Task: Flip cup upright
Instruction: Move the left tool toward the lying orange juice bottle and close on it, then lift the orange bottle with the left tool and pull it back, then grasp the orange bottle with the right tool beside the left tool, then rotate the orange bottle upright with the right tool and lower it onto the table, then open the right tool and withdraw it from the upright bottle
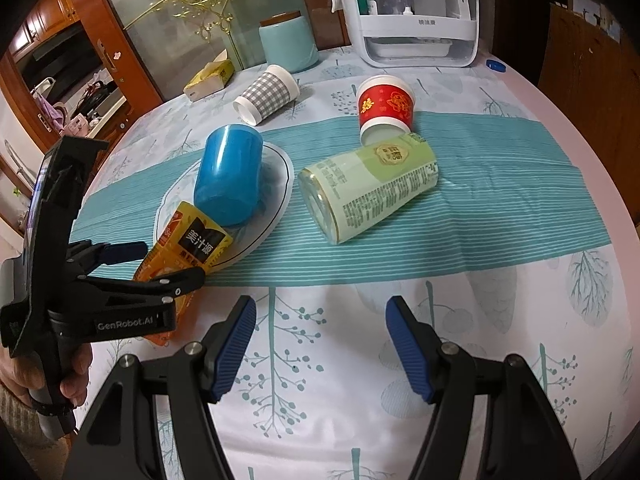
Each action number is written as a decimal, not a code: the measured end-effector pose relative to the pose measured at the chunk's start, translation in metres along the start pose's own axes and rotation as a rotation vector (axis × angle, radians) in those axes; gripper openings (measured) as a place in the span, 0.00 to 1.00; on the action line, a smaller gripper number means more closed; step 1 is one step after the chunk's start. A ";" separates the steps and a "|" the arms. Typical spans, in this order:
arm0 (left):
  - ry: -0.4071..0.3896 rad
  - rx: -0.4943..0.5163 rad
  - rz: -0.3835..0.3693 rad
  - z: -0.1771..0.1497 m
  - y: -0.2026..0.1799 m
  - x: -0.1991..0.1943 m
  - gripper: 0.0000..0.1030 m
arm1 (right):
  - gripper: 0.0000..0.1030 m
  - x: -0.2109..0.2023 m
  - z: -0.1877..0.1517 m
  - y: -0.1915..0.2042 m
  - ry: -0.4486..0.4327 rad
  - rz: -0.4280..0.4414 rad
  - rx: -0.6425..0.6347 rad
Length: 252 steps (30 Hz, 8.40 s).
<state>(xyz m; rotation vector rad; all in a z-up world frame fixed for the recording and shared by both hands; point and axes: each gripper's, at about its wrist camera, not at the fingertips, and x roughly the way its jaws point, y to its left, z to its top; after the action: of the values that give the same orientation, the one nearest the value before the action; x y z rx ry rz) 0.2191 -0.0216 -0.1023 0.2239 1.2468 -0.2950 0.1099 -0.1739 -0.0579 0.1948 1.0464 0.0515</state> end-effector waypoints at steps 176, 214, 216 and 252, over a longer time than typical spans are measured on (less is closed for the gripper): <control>-0.186 -0.263 -0.171 -0.167 0.019 -0.085 0.74 | 0.50 -0.010 -0.034 0.052 -0.124 0.299 -0.077; -0.182 -0.257 -0.095 -0.180 0.005 -0.091 0.81 | 0.67 -0.057 -0.104 0.059 -0.287 0.170 -0.385; -0.187 -0.260 -0.092 -0.182 0.003 -0.093 0.85 | 0.67 -0.062 -0.107 0.056 -0.283 0.164 -0.370; -0.363 -0.283 0.090 -0.204 -0.058 -0.156 0.91 | 0.67 -0.141 -0.128 0.028 -0.238 0.027 -0.107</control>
<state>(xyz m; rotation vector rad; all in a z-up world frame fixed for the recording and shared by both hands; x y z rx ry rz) -0.0284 0.0055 -0.0168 -0.0182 0.9026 -0.0733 -0.0698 -0.1481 0.0060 0.1151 0.8018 0.1062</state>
